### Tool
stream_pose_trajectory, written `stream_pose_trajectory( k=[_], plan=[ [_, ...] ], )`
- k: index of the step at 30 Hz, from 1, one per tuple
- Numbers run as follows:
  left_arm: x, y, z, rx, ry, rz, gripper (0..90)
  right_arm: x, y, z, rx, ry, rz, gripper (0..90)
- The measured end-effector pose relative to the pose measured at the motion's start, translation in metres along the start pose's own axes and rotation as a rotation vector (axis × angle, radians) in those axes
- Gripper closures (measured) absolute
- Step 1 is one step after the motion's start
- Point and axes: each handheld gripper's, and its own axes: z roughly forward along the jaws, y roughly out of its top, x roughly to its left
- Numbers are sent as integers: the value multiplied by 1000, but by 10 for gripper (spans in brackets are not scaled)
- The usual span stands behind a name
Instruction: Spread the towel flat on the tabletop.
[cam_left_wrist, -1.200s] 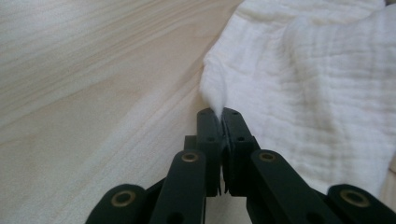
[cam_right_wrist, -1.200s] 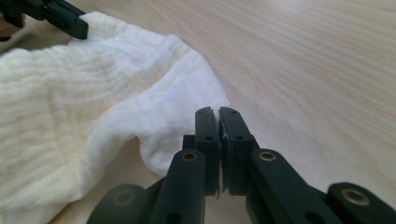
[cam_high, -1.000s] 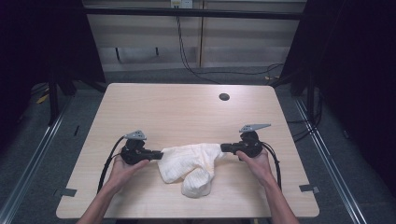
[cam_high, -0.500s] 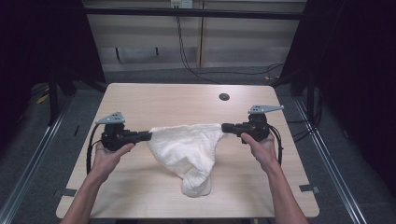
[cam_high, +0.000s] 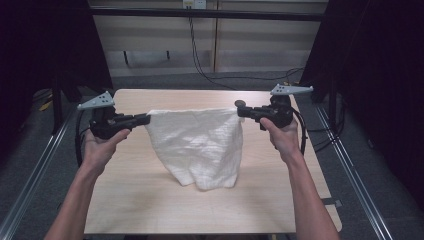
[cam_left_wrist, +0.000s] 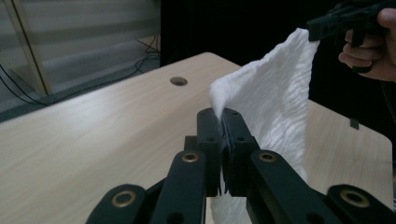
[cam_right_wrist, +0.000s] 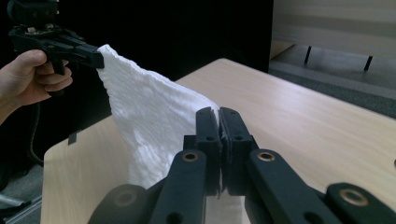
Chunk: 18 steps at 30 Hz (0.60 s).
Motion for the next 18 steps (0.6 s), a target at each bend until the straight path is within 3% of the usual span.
stream_pose_trajectory(
  k=[5,10,16,18],
  plan=[
    [13,21,1,-25,15,-12,873,-3,26,0,-11,-18,-15,876],
    [24,36,5,-14,33,-22,873,-10,46,3,-25,-13,0,877],
    [35,60,9,-29,57,-7,873,-23,68,8,-21,-51,13,878],
    [35,68,6,-59,51,1,873,-26,75,6,-47,-57,13,878]
  ],
)
